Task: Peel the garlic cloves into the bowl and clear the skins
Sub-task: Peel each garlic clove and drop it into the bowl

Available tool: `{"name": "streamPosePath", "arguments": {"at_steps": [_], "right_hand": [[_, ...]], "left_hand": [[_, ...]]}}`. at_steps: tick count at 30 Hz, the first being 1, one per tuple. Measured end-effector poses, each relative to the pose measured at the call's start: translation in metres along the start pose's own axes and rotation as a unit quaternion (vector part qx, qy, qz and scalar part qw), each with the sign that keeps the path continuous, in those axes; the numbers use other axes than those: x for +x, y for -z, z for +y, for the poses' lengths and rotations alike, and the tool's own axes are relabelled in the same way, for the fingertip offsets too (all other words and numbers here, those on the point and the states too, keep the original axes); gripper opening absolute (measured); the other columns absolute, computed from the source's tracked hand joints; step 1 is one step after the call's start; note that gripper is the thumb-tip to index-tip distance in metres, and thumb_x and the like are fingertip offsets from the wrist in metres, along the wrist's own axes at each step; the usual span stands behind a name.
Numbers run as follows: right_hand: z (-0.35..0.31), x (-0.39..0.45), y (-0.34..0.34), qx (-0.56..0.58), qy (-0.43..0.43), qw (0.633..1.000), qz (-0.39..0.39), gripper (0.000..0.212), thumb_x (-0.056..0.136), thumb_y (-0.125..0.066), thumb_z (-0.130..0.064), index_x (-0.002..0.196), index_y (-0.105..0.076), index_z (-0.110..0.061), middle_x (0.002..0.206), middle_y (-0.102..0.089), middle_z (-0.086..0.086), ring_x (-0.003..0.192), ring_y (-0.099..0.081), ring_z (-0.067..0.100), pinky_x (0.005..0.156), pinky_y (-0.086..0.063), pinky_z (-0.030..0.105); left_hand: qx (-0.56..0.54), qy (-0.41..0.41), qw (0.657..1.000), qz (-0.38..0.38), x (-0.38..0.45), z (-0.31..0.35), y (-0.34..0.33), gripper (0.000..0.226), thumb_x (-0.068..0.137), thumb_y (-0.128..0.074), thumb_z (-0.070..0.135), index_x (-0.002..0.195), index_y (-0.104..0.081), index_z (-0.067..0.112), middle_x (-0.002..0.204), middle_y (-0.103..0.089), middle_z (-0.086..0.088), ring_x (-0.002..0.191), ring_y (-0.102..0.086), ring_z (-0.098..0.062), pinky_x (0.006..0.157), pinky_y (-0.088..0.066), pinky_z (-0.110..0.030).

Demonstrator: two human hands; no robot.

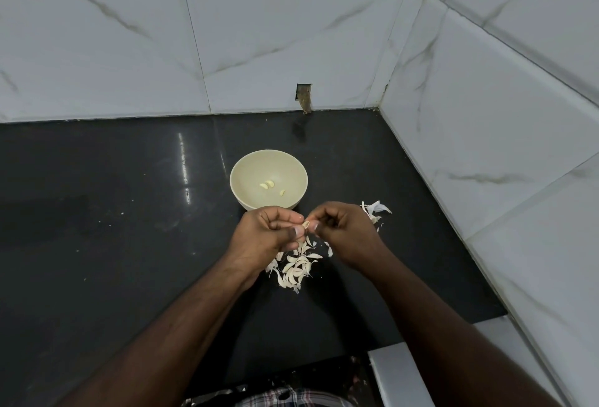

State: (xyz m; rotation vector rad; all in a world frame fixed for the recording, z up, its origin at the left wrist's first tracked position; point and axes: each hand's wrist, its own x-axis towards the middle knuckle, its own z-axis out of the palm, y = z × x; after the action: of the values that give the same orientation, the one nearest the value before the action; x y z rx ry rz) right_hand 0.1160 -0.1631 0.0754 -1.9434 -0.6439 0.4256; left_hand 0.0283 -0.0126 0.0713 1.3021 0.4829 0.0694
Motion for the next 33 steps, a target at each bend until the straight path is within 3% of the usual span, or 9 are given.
{"name": "streamPosePath", "arguments": {"at_steps": [3,6,9,14,18,21,25,29,33], "right_hand": [[-0.0026,-0.001,0.0003,0.001,-0.001,1.0,0.012,0.018,0.089,-0.071,-0.008,0.08,-0.072,-0.024,0.066,-0.068,-0.014,0.059,-0.057,-0.002,0.063,-0.046,0.021],[-0.0059,-0.0032,-0.0003,0.031,-0.001,1.0,0.002,0.011,0.09,-0.07,-0.007,0.095,-0.075,-0.015,0.076,-0.072,-0.001,0.064,-0.06,-0.001,0.065,-0.05,0.019],[-0.0062,-0.0045,-0.001,0.026,-0.004,1.0,0.015,0.012,0.089,-0.069,-0.003,0.09,-0.075,-0.013,0.067,-0.069,-0.013,0.059,-0.058,-0.004,0.06,-0.044,0.013],[-0.0022,-0.0046,-0.002,0.035,-0.007,0.999,0.026,0.017,0.087,-0.071,-0.007,0.089,-0.074,-0.024,0.073,-0.072,-0.001,0.064,-0.061,0.008,0.064,-0.053,0.031],[-0.0008,-0.0062,-0.0029,0.054,-0.001,0.998,0.023,0.014,0.088,-0.073,-0.008,0.09,-0.075,-0.021,0.069,-0.071,-0.002,0.062,-0.061,0.007,0.062,-0.049,0.024],[-0.0001,-0.0052,-0.003,0.077,-0.007,0.997,0.028,0.009,0.089,-0.072,-0.005,0.091,-0.075,-0.014,0.074,-0.073,0.004,0.064,-0.064,0.006,0.064,-0.051,0.022],[-0.0002,-0.0061,-0.0039,0.104,-0.008,0.994,0.036,0.009,0.089,-0.07,-0.001,0.091,-0.074,-0.009,0.075,-0.072,0.014,0.065,-0.065,0.013,0.065,-0.055,0.032],[-0.0024,-0.0069,-0.0051,0.101,-0.003,0.994,0.037,0.013,0.091,-0.067,0.0,0.086,-0.07,-0.011,0.069,-0.069,0.01,0.06,-0.062,0.01,0.063,-0.053,0.027],[-0.0039,-0.007,-0.0064,0.131,-0.012,0.991,0.032,0.017,0.093,-0.063,0.003,0.085,-0.068,-0.011,0.072,-0.069,0.012,0.061,-0.062,0.017,0.064,-0.055,0.031]], "left_hand": [[-0.009,-0.006,1.0,-0.003,0.0001,0.0026,-0.0002,0.014,0.088,-0.067,-0.011,0.097,-0.068,-0.001,0.075,-0.073,-0.012,0.064,-0.07,-0.016,0.059,-0.057,-0.02],[-0.008,-0.022,1.0,-0.002,0.0002,0.0039,0.0007,0.017,0.088,-0.066,-0.011,0.1,-0.067,0.001,0.074,-0.073,-0.012,0.064,-0.069,-0.016,0.057,-0.055,-0.019],[-0.006,-0.032,0.999,-0.004,-0.0012,0.0041,-0.0006,0.022,0.088,-0.067,-0.011,0.104,-0.066,0.004,0.075,-0.074,-0.011,0.065,-0.07,-0.017,0.059,-0.056,-0.021],[0.017,-0.047,0.999,-0.006,-0.0031,0.0049,-0.0039,0.027,0.086,-0.07,-0.008,0.109,-0.068,0.005,0.076,-0.073,-0.013,0.06,-0.066,-0.011,0.055,-0.05,-0.018],[0.0,-0.032,0.999,0.001,-0.0037,0.0056,-0.004,0.027,0.085,-0.072,-0.007,0.109,-0.067,0.004,0.079,-0.074,-0.014,0.061,-0.067,-0.013,0.058,-0.053,-0.019],[-0.044,-0.007,0.999,0.007,-0.0029,0.0028,-0.0024,0.028,0.086,-0.069,-0.009,0.112,-0.068,0.002,0.081,-0.075,-0.013,0.073,-0.072,-0.019,0.066,-0.059,-0.022],[-0.084,0.023,0.996,0.004,-0.0034,0.0005,-0.0039,0.026,0.087,-0.068,-0.008,0.11,-0.072,0.005,0.083,-0.074,-0.012,0.081,-0.072,-0.022,0.073,-0.061,-0.025],[-0.114,0.041,0.993,-0.001,-0.0042,-0.0003,-0.0045,0.025,0.088,-0.066,-0.007,0.107,-0.074,0.007,0.091,-0.075,-0.014,0.084,-0.071,-0.021,0.074,-0.06,-0.024],[-0.142,0.055,0.988,-0.009,-0.0052,0.0005,-0.0047,0.024,0.089,-0.065,-0.008,0.106,-0.074,0.006,0.093,-0.076,-0.013,0.081,-0.072,-0.017,0.073,-0.061,-0.022]]}}
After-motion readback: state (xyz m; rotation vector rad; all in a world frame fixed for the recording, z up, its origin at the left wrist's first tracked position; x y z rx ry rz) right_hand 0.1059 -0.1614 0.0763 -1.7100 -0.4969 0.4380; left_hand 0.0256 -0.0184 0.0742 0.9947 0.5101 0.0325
